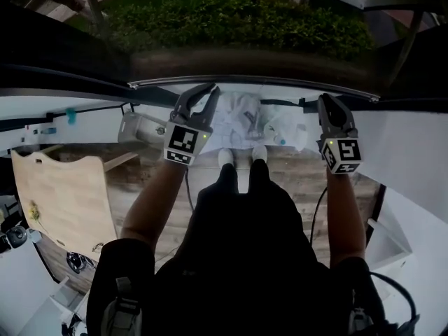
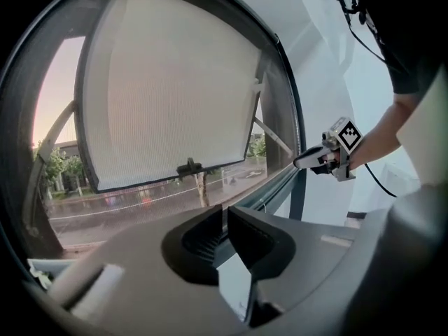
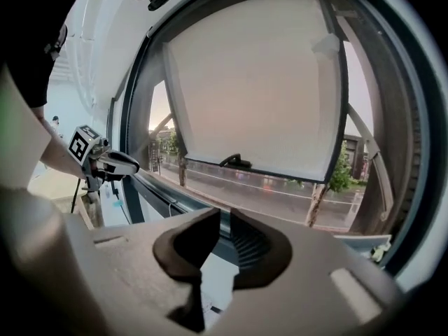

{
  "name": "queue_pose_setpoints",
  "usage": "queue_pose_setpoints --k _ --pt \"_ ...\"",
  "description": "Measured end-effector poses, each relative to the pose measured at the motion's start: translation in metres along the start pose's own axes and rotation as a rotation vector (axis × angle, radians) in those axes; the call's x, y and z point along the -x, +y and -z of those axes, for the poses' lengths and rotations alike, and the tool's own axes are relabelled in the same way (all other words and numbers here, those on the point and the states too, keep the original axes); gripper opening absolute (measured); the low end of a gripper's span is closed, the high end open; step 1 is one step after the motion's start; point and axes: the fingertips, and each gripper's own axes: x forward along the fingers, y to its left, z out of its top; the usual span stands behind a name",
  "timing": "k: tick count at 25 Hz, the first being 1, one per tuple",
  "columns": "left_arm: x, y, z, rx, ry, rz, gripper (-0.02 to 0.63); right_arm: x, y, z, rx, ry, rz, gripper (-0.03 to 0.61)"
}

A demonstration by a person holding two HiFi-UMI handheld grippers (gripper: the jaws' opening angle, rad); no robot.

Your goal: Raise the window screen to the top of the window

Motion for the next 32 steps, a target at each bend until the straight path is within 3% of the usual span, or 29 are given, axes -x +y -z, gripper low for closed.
queue_pose_setpoints --k 6,13,23,28,32 --pt "-0.009 -0.010 0.015 -0.073 0.059 0.031 0.129 -0.012 0.007 0.015 0.111 0.070 -0.044 0.134" --pt "-0.014 -0.009 0.030 -0.106 0.104 0.038 0.166 -0.027 0.013 0.028 0.215 0.149 -0.074 0.242" --pt "-0.017 -0.003 0.055 -0.198 0.198 0.055 0.166 -0.032 0.014 0.037 0.499 0.214 -0.065 0.250" --pt "-0.021 -0.001 0.057 -0.222 0.198 0.041 0.166 -0.037 0.020 0.047 0.561 0.267 -0.114 0.250" --pt "-0.021 0.007 0.053 -0.211 0.190 0.007 0.156 -0.042 0.019 0.055 0.605 0.298 -0.104 0.250"
